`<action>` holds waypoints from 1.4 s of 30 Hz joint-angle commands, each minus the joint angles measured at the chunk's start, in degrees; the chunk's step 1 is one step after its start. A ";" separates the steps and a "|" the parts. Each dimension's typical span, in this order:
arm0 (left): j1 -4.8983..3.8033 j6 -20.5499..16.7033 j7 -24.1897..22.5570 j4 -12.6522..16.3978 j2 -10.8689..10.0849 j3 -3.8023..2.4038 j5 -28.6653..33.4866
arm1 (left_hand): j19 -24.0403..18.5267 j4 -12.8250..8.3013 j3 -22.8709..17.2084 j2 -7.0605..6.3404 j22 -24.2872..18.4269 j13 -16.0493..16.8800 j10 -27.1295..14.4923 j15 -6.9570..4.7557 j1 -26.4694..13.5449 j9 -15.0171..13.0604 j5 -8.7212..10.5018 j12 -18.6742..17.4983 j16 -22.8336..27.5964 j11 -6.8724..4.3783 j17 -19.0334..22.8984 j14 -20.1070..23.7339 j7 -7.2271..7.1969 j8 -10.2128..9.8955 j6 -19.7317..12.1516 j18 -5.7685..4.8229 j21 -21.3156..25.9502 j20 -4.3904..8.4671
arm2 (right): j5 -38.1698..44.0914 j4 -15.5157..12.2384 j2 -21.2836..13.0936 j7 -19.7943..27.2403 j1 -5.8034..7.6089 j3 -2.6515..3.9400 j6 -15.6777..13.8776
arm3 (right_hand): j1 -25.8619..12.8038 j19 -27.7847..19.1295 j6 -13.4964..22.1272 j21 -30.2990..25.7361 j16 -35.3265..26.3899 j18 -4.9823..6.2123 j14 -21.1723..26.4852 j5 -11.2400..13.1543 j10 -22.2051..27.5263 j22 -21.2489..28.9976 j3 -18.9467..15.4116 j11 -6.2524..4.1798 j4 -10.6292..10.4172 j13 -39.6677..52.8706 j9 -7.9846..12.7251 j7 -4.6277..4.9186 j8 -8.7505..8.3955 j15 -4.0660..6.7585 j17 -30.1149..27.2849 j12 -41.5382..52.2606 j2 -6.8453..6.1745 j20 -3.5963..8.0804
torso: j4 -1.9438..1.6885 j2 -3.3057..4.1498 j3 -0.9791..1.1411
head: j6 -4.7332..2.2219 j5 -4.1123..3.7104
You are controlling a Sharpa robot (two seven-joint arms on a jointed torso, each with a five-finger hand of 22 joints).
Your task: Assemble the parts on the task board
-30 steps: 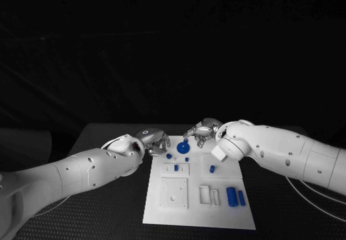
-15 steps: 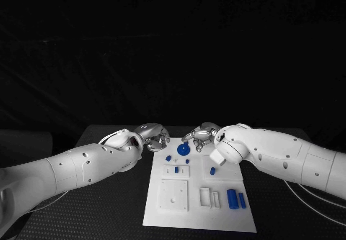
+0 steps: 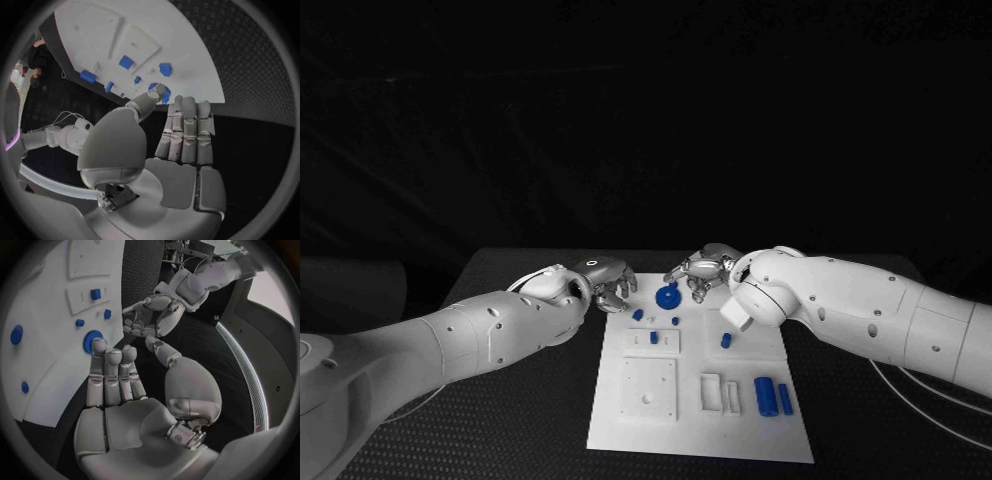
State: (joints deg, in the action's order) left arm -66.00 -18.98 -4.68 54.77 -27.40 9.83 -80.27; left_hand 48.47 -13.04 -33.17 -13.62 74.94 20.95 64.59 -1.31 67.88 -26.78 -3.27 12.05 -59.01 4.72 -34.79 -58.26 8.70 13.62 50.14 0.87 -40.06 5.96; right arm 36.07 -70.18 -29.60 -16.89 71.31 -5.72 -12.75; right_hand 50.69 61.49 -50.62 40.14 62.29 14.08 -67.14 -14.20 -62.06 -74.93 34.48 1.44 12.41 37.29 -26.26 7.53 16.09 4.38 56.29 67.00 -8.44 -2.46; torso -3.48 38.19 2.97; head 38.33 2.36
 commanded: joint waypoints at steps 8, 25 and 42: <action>1.17 3.18 -2.73 -3.04 1.89 1.44 -3.76 | -3.08 0.64 2.80 -2.29 1.35 0.55 -5.80 1.09 0.36 0.10 0.06 0.27 -0.27 1.01 -0.66 3.64 -1.62 -0.86 -4.12 0.42 0.28 -0.02 | 1.13 -0.30 -0.09 0.63 -0.02 0.03 0.17 | -0.25 -0.40 0.01 0.32 0.26 0.92 -0.01 -0.13 0.44 -1.20 0.33 0.04 0.12 0.14 0.06 0.48 -0.29 0.25 0.10 -0.10 0.06 -0.06 | 0.10 0.02 -0.02 | 0.29 -0.26; 2.37 2.24 -3.34 -5.72 4.34 1.52 -3.73 | -3.11 1.80 2.26 0.65 1.30 2.13 -7.30 0.47 1.50 -0.67 -0.33 4.44 -1.56 0.22 -1.01 3.73 -2.21 1.15 -2.39 0.42 -0.89 0.39 | 1.34 -1.02 -0.22 0.58 -0.01 0.05 0.20 | -0.30 -0.43 0.02 0.39 0.27 0.92 0.00 -0.18 0.43 -1.19 0.31 0.05 0.10 0.25 0.07 0.49 -0.31 0.24 0.13 -0.14 0.06 -0.08 | 0.04 -0.04 -0.02 | 0.46 -0.60; 2.88 4.82 -2.77 -8.49 6.10 1.50 -3.72 | -3.49 2.16 1.84 5.09 1.29 2.35 -7.42 0.10 1.51 -0.65 -0.64 6.42 -2.06 -0.36 -1.00 3.82 -1.54 1.94 -1.20 0.18 -1.29 0.75 | 1.39 -1.60 -0.55 0.52 0.04 0.12 0.24 | -0.34 -0.46 0.02 0.46 0.28 0.92 0.00 -0.21 0.42 -1.18 0.30 0.05 0.08 0.35 0.07 0.49 -0.31 0.23 0.15 -0.17 0.03 -0.09 | 0.06 -0.02 0.01 | 0.64 -1.01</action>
State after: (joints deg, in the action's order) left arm -63.69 -16.36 -7.49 46.51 -21.58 11.10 -83.56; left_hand 45.24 -10.94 -31.21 -9.12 74.91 23.54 57.54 -0.84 69.43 -27.49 -3.54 18.43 -60.83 4.54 -35.73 -54.45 7.04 15.28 48.51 0.87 -41.04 5.12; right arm 37.00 -71.65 -30.13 -16.85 71.35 -5.64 -12.83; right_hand 50.69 61.49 -50.63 40.36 62.30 14.46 -67.04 -14.20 -62.06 -74.95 34.48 1.44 12.41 37.58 -26.26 7.73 16.09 4.24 56.38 67.00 -8.44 -2.47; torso -3.45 38.16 2.97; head 38.91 1.40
